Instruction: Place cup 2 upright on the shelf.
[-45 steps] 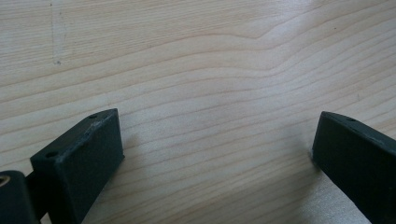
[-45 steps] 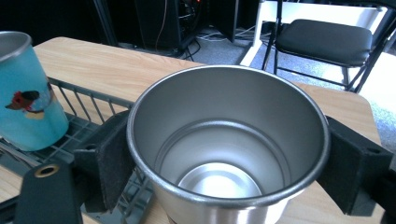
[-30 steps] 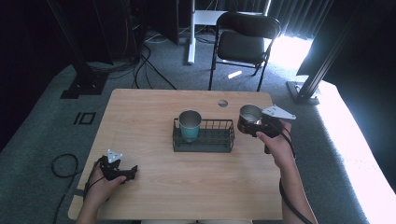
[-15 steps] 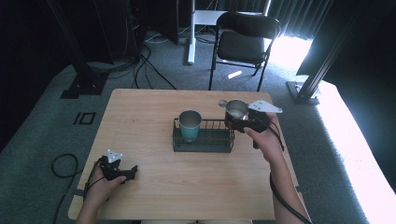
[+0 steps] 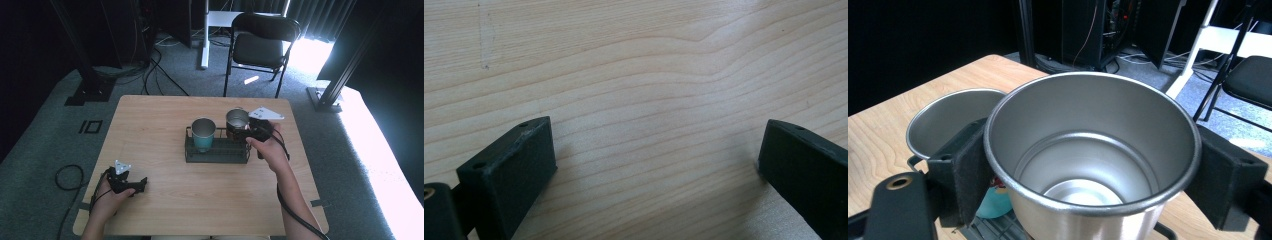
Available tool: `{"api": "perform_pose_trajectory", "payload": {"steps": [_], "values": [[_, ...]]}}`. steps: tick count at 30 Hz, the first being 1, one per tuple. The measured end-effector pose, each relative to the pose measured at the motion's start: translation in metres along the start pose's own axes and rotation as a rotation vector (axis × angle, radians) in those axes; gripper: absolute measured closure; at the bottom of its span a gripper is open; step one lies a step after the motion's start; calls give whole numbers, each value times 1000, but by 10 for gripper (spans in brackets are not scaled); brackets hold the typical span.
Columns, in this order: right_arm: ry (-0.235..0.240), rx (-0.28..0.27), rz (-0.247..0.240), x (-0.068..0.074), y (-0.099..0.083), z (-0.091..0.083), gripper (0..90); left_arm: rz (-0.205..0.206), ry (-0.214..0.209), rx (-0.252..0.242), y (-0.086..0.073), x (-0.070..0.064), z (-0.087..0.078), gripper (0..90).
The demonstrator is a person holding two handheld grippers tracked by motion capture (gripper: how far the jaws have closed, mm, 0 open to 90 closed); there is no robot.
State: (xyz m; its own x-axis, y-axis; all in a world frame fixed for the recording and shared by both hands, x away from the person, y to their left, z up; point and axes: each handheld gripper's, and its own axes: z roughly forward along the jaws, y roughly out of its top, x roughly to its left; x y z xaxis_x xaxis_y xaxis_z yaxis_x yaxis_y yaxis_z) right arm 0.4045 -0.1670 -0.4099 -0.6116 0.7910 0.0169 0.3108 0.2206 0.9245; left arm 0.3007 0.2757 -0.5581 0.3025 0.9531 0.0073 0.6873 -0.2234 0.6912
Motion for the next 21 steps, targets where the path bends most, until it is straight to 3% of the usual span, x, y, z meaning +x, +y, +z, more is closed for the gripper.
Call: {"api": "perform_pose_trajectory", "payload": {"steps": [21], "values": [[1, 72, 18, 3, -43, 32, 151, 0, 0, 1, 0, 0, 0, 28]]}}
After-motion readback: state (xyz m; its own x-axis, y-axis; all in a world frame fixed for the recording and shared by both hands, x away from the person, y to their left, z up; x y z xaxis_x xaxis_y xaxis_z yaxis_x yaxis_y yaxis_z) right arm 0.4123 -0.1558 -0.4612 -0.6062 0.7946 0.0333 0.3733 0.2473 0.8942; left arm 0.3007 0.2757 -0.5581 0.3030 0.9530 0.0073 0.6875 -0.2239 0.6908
